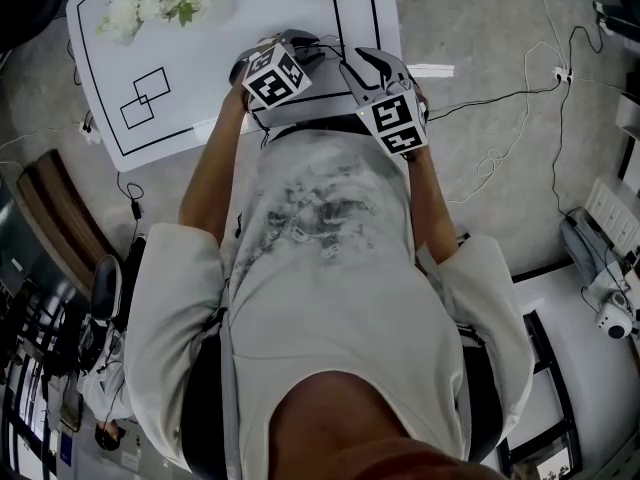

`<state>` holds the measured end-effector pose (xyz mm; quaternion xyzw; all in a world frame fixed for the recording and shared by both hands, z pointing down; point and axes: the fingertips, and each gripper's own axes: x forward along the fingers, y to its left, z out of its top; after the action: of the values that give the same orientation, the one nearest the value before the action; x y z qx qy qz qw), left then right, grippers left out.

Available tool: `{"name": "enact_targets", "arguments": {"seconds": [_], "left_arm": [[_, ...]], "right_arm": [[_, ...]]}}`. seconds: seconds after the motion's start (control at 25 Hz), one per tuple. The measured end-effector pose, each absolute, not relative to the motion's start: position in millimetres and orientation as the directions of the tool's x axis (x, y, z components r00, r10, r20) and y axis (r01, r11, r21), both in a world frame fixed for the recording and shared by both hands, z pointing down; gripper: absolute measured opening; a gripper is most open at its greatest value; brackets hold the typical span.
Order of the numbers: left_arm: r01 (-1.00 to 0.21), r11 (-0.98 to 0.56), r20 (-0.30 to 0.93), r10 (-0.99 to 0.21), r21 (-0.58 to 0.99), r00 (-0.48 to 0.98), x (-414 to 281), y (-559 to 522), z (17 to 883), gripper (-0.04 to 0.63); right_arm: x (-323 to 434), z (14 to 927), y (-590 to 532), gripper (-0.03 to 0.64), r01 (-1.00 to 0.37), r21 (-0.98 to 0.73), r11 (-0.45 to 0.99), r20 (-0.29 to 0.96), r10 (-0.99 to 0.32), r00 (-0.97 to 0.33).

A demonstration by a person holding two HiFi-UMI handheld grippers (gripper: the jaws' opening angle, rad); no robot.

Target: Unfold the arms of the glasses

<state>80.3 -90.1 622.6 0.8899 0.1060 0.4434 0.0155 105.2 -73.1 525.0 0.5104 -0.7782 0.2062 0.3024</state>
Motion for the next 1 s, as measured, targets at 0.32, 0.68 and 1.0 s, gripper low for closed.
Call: {"name": "enact_targets", "arguments": {"seconds": [0.32,0.68,1.0], "left_arm": [[0.167,-0.976,0.783,0.211,0.138,0.585,81.4,-88.9,624.4,0.094],[0.165,-0.976,0.777,0.212,0.140,0.593,82.7,-88.6,621.3,0.057],[0.172,-0.974,0.769,0.224,0.150,0.599,83.1,-87.6,618.2,0.034]], "right_arm": [[105.8,527.0,-71.0,0.137,-0.920,-0.021,0.391,0.684,-0.666,-0.298],[107.0,528.8,-69.6,0.137,-0.920,-0.026,0.391,0.690,-0.659,-0.300],[104.9,529.6,-70.3,0.137,-0.920,-0.043,0.389,0.688,-0.656,-0.310]]}}
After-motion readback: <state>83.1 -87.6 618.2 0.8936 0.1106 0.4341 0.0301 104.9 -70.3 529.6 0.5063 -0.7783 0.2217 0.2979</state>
